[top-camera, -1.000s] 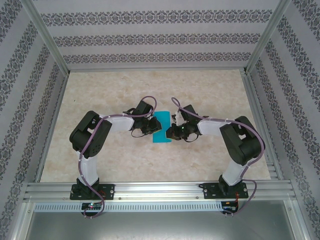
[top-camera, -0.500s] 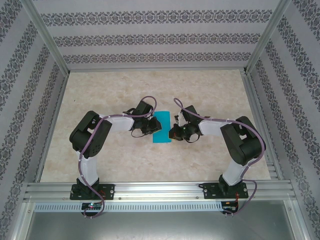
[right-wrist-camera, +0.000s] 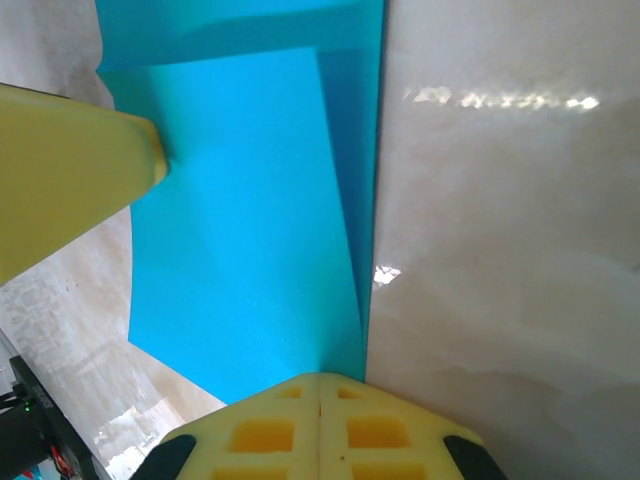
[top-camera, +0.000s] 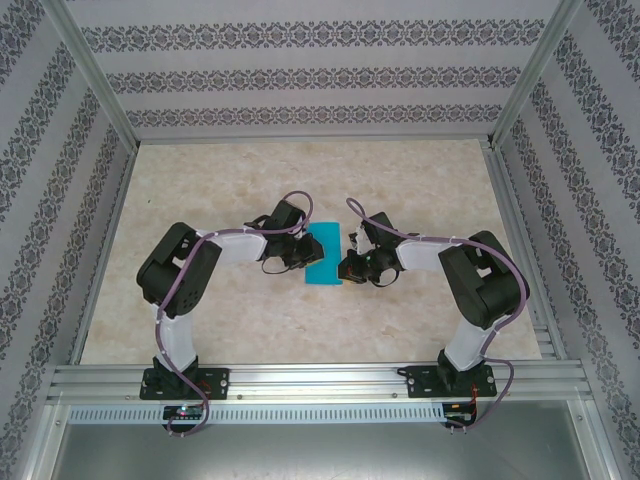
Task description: Fold a paper plane with a square sheet of paper (pick it up from the middle)
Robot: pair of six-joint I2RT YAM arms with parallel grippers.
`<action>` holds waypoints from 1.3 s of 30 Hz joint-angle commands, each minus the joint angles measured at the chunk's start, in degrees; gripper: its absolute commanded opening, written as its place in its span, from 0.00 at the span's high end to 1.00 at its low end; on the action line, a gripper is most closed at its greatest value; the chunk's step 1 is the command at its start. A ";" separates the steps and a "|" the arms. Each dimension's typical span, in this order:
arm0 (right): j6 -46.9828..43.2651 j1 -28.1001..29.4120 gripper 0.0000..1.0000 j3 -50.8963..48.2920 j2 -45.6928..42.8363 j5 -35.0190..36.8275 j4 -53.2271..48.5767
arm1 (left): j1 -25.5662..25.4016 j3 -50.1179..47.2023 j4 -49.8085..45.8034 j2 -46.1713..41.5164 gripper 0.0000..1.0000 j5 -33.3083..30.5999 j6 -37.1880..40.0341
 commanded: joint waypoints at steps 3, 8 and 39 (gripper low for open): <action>-1.52 1.08 0.94 0.32 1.55 4.73 -4.14 | -3.11 -0.19 -1.74 -2.99 0.84 1.27 1.33; -1.54 1.22 0.94 0.33 1.73 5.20 -4.45 | -4.33 -2.14 0.51 -1.65 0.88 1.94 -0.66; -7.16 4.43 0.91 1.60 4.22 13.98 -14.00 | -4.16 -1.67 -0.79 3.81 0.88 -0.52 1.45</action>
